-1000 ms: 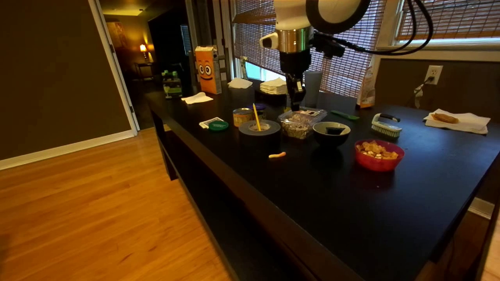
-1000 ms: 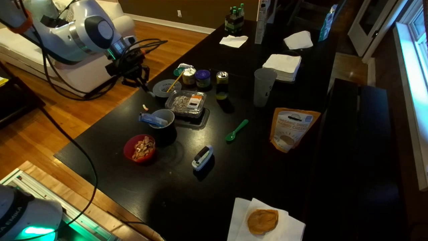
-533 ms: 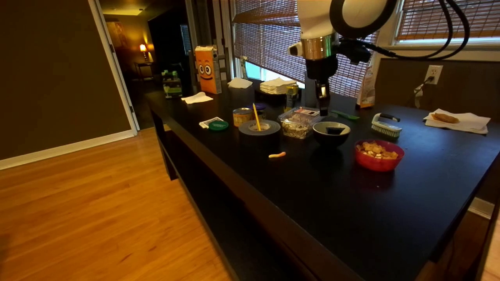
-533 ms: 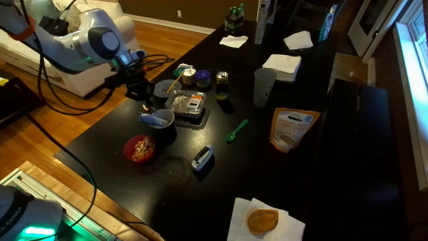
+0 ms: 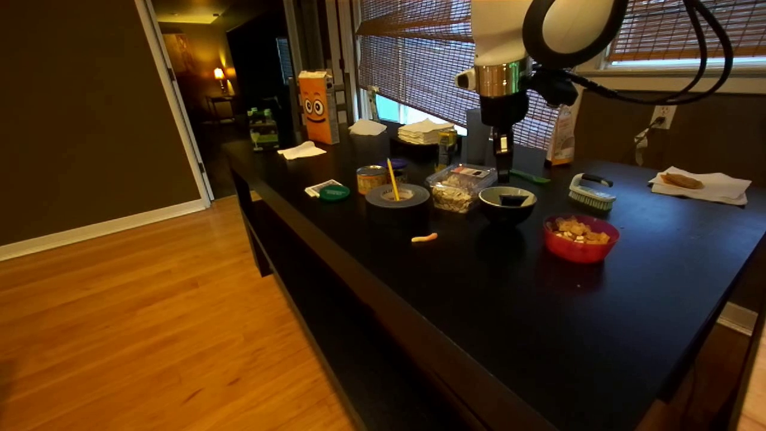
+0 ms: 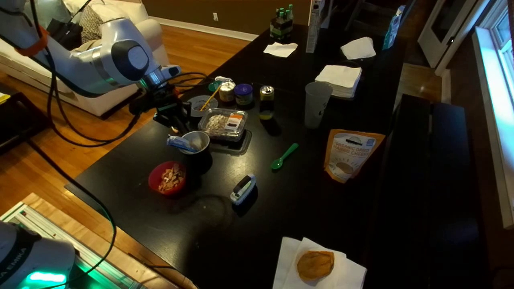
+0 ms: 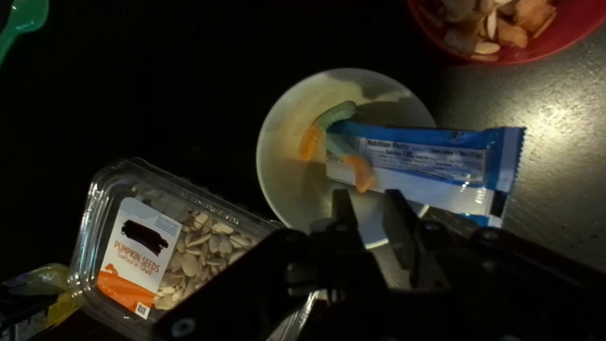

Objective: Put the sweets inside the bowl

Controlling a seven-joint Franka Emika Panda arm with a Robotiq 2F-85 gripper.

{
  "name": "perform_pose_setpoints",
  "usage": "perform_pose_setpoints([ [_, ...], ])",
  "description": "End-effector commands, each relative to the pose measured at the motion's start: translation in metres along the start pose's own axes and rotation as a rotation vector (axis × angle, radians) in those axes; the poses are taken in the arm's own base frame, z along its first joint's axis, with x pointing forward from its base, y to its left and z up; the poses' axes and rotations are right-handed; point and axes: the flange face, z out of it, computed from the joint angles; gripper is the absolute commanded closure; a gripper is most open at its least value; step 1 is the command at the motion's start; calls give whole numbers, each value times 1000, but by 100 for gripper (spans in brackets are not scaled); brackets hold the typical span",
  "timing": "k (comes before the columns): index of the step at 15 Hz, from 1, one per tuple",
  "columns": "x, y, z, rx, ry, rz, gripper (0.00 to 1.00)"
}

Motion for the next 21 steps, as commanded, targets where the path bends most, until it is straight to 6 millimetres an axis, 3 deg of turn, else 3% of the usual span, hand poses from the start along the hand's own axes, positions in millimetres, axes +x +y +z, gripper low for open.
perform_pose_setpoints([
  [1, 12, -29, -24, 42, 67, -34, 43],
  [4, 36, -63, -41, 86, 123, -119, 23],
  [7, 57, -95, -44, 149, 149, -242, 2],
  [10, 66, -108, -35, 175, 131, -430, 0],
  [12, 69, -107, -23, 168, 96, -536, 0],
  [16, 80, -94, 3, 185, 104, -614, 0],
  [21, 103, -92, 16, 215, 156, -652, 0],
])
